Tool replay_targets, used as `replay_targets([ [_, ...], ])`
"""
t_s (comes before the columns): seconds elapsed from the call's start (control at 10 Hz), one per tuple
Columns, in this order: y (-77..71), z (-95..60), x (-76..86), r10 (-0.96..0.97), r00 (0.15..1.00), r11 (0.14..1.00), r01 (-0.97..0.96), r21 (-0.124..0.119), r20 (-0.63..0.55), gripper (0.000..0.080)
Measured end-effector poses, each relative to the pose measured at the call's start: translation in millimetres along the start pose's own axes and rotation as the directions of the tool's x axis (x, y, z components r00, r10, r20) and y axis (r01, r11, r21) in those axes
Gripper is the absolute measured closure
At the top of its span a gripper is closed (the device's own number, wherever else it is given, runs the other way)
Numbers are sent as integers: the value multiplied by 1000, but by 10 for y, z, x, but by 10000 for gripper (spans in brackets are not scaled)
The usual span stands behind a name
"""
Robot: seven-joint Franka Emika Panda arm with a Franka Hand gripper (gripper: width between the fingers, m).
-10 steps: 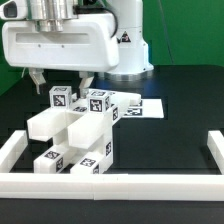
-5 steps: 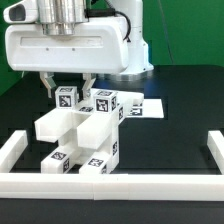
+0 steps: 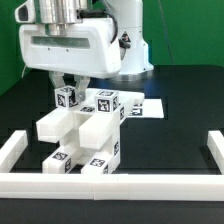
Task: Assemble chair
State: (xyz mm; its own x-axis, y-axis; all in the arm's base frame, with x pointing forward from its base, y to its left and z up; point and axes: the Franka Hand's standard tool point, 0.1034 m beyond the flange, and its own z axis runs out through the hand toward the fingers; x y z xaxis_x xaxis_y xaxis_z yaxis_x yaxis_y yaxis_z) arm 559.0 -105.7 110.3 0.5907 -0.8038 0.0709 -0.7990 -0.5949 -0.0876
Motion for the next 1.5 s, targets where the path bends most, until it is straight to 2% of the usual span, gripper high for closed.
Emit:
replay_targets([
  [0.3, -19, 2, 19, 312, 950, 950, -312, 6, -7, 515],
  [0.6, -5, 4, 59, 645, 764, 763, -645, 34, 22, 515],
  [0.7, -21, 1, 55, 740, 671, 670, -742, 40, 44, 515],
  [0.8, -44, 2, 36, 812, 581, 580, -814, 38, 64, 515],
  [0.9, -44, 5, 29, 832, 551, 550, -835, 33, 65, 515],
  [1.0, -42, 10, 26, 839, 541, 540, -841, 31, 65, 459],
  [1.1, -41, 11, 26, 837, 544, 543, -839, 31, 65, 306],
  [1.2, -41, 12, 26, 837, 544, 543, -839, 31, 65, 306],
  [1.3, -40, 13, 26, 837, 544, 543, -839, 31, 65, 184],
  [1.5, -47, 13, 17, 832, 550, 550, -835, 30, 64, 156],
])
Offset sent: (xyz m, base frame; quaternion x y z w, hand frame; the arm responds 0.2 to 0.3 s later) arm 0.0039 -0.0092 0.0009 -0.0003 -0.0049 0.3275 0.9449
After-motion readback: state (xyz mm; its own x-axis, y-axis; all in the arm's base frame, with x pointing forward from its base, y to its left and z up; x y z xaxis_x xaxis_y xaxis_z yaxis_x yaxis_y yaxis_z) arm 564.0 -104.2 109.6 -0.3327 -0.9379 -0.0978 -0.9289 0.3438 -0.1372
